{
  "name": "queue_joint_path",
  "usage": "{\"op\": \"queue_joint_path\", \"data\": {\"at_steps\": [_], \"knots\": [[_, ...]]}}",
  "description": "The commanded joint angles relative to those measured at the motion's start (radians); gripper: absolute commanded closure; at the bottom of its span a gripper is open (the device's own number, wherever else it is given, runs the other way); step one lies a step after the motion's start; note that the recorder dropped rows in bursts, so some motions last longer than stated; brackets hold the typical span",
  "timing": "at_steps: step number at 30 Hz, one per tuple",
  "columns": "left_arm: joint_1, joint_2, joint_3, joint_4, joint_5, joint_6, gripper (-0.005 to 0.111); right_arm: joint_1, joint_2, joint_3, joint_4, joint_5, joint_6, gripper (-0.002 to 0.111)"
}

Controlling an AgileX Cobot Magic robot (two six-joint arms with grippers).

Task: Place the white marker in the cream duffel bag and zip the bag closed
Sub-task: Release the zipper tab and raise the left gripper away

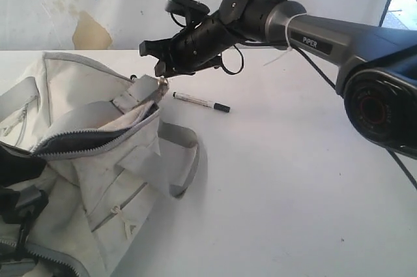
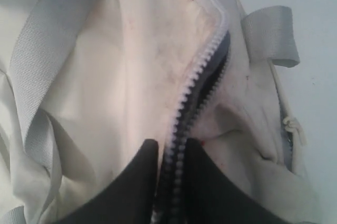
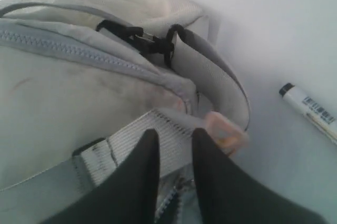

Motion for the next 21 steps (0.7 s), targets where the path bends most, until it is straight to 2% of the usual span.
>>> {"op": "queue_joint_path", "data": {"at_steps": [1,5,7,12,21], "knots": [[-0.002,-0.008,0.002,0.011,0.003,-0.006,0.063,-0.008,-0.009,-0.006,0.027,0.105,-0.003,0.068],[-0.002,-0.008,0.002,0.011,-0.006,0.001,0.038,-0.008,-0.021,-0.006,0.025,0.188,-0.003,0.060],[-0.002,-0.008,0.002,-0.004,-0.012,0.001,0.031,-0.010,-0.039,-0.006,0.020,0.230,-0.003,0.060],[-0.002,-0.008,0.002,-0.150,0.030,0.014,0.030,-0.017,-0.086,-0.006,0.015,0.301,-0.003,0.061],[-0.002,0.019,0.002,-0.227,0.082,0.143,0.030,-0.073,-0.139,-0.006,0.010,0.422,-0.001,0.061]]}}
